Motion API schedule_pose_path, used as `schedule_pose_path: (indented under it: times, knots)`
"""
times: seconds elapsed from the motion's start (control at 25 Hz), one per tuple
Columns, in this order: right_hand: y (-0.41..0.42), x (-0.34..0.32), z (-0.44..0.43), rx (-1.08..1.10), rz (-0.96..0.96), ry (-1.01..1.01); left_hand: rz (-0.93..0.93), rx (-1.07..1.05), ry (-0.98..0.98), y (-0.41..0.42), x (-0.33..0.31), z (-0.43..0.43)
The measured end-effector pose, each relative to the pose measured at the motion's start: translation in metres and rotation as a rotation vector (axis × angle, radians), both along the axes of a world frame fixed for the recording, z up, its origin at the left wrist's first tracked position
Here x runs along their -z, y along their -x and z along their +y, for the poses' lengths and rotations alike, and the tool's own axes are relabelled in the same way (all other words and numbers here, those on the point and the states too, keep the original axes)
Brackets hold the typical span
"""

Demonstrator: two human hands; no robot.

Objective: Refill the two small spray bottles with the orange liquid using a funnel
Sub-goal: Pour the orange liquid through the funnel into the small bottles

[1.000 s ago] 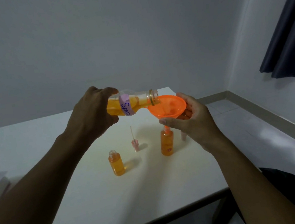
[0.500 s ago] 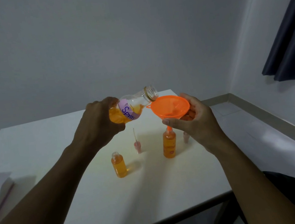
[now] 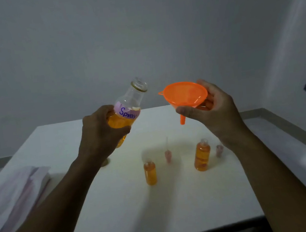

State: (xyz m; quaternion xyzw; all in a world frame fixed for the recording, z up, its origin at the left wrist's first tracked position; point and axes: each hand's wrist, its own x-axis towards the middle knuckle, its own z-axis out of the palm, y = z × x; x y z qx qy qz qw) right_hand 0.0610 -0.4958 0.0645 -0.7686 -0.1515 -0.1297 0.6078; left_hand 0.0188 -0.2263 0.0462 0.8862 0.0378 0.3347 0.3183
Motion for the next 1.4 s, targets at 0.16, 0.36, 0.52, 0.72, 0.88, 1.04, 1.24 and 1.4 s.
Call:
schedule_pose_path:
  times: [0.16, 0.36, 0.52, 0.72, 0.88, 1.04, 1.24, 1.4]
  knots:
    - [-0.015, -0.004, 0.085, -0.15, 0.046, 0.054, -0.035, -0.159, 0.075, 0.011, 0.005, 0.059]
    - [-0.043, 0.025, 0.185, -0.211, 0.167, 0.146, 0.019, -0.319, 0.137, 0.012, 0.034, 0.121]
    - [-0.065, 0.06, 0.243, -0.195, 0.29, 0.297, 0.052, -0.395, 0.265, 0.006, 0.066, 0.147]
    - [-0.083, 0.096, 0.283, -0.15, 0.356, 0.46, 0.055, -0.421, 0.34, 0.0, 0.098, 0.161]
    - [-0.083, 0.113, 0.302, -0.148, 0.328, 0.537, 0.012, -0.396, 0.35, -0.001, 0.107, 0.167]
    - [-0.082, 0.12, 0.314, -0.125, 0.294, 0.568, 0.031, -0.372, 0.399, -0.002, 0.115, 0.169]
    - [-0.077, 0.117, 0.315, -0.094, 0.305, 0.617, 0.065, -0.34, 0.472, -0.002, 0.122, 0.166]
    - [-0.071, 0.105, 0.298, -0.128, 0.326, 0.535, 0.117, -0.309, 0.438, 0.005, 0.116, 0.163]
